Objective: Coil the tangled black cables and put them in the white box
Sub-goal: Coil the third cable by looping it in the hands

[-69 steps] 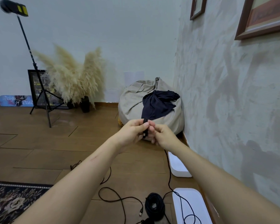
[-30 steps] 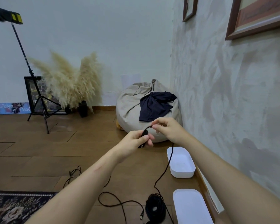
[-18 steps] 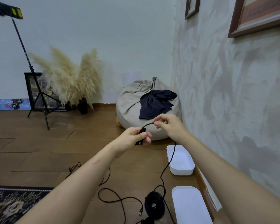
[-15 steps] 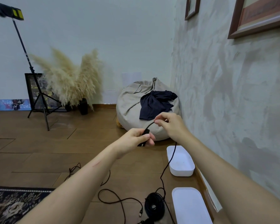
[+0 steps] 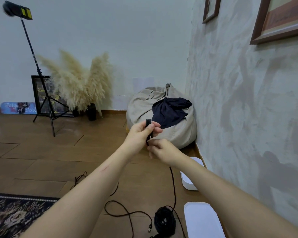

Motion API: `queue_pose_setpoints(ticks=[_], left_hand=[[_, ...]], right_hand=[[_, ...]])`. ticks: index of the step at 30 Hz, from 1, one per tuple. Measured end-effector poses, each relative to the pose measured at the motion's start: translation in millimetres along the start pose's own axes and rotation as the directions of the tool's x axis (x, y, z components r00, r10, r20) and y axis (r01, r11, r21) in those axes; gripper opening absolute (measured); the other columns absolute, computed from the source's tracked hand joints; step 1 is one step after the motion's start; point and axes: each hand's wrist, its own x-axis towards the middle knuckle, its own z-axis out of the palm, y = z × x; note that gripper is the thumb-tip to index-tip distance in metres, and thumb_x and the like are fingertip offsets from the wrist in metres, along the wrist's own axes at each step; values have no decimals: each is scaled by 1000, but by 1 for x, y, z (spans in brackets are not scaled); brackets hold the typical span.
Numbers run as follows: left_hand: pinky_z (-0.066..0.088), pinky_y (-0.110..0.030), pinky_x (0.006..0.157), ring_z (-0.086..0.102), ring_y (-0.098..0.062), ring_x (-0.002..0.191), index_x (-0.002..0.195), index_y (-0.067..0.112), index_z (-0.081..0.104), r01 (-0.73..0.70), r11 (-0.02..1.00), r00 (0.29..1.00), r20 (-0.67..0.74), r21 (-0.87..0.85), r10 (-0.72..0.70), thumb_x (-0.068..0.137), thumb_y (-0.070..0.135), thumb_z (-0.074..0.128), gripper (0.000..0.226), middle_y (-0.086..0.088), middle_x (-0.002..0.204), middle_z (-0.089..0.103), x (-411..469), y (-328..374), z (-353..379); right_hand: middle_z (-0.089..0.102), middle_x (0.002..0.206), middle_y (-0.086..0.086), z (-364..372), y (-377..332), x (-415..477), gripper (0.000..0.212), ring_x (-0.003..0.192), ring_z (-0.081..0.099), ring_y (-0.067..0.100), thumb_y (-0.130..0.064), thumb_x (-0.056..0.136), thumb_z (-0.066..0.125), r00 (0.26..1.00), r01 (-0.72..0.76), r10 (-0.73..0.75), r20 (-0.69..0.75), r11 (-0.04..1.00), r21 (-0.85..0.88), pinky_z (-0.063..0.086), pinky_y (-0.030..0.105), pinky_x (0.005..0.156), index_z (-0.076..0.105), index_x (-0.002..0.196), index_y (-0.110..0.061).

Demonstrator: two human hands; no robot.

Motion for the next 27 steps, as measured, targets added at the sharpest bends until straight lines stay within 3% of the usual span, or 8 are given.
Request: queue_pose_setpoints(ticks=[5,10,13,17,20,22,24,27], left_hand=[[57,-29,85,69,-15,94,107,12,69,-5,995,998,-64,103,12,109,14,49,20,4,90,78,1,-25,-2],[58,-24,80,70,-11,95,107,14,70,34,998,991,-131,52,-27,109,17,49,21,5,93,78,1,-35,0],[56,-23,70,71,-10,85,103,15,69,50,982,989,-143,181,-24,108,14,49,21,4,88,76,-1,-43,0],[49,-27,72,61,-9,77,95,10,69,48,922,999,-4,385,-51,108,15,47,26,2,84,70,-5,-58,-4],[50,-38,88,62,-19,90,103,-2,66,105,942,985,95,319,-142,111,23,42,35,-8,94,69,-5,-55,0],[51,-43,98,65,-22,96,98,11,73,152,964,966,174,219,-191,113,27,39,41,-6,94,71,-6,-49,3],[49,-44,99,65,-21,93,89,21,76,172,972,950,236,158,-206,113,27,36,47,-1,86,70,-8,-41,5],[49,-37,94,64,-16,85,104,12,73,223,971,926,290,90,-240,113,24,34,42,1,79,67,-12,-34,8]], right_hand=[[63,66,-7,-12,1,0,28,62,54,3,-21,101,57,998,-24,29,64,997,-70,44,29,67,64,75,-13],[56,62,-7,-9,4,-1,27,59,49,7,-22,99,59,995,-46,54,86,994,-95,40,30,65,65,75,-13],[52,61,-13,-12,-3,-4,29,55,48,-1,-22,97,63,995,-40,52,89,991,-127,37,21,59,68,69,-27],[52,61,-19,-28,-9,-9,26,57,49,-14,-18,100,58,990,-31,50,128,989,-147,34,13,61,69,76,-23],[58,62,-12,-39,-6,-13,23,58,49,2,-21,100,58,993,-32,47,112,990,-134,41,24,64,72,82,-18],[64,62,-13,-45,-6,-16,27,59,54,2,-25,100,60,998,-15,24,61,990,-143,42,23,64,70,75,-25],[69,65,-10,-50,-7,-16,32,61,57,3,-27,98,63,1000,2,-2,0,988,-153,43,24,65,66,68,-32],[69,62,-6,-57,-12,-20,29,61,59,5,-28,95,68,999,-10,5,-43,994,-112,46,27,67,69,66,-28]])
